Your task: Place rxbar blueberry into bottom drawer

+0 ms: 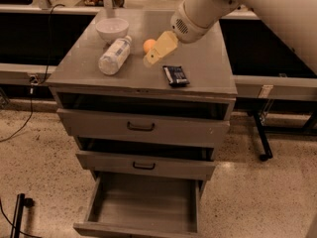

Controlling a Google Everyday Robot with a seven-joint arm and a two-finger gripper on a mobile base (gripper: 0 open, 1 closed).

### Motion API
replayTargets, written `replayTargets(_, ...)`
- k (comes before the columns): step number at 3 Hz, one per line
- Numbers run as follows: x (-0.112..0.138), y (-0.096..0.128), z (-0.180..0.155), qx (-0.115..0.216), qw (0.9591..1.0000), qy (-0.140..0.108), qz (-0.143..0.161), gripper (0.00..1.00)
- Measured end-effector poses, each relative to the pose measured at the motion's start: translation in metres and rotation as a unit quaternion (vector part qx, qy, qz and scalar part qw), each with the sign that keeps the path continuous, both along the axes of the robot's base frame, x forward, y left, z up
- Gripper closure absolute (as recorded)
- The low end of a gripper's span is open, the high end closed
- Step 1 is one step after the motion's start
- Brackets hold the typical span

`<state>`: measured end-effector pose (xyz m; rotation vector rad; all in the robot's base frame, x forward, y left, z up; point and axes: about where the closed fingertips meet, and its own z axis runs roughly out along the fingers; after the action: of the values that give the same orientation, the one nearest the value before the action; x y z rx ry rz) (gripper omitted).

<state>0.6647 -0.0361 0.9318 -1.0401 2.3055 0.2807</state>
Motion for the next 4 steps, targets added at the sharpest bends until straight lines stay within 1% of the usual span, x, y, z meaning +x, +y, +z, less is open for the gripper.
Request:
replayTargets(1, -0.002, -0.005, -0.006, 0.013, 0.9998, 0.009, -0.01, 0.0)
replayTargets(2, -0.004, -0.003, -0.022, 0.028, 0.999, 0.013, -0.032, 0.0)
replayTargets(3, -0.002, -0.004, -0.043, 0.025, 0.9978, 0.024, -0.057, 0.0)
replayTargets(4, 0.006, -0.006, -0.064, 0.012, 0.9966, 0.035, -0.074, 0.0)
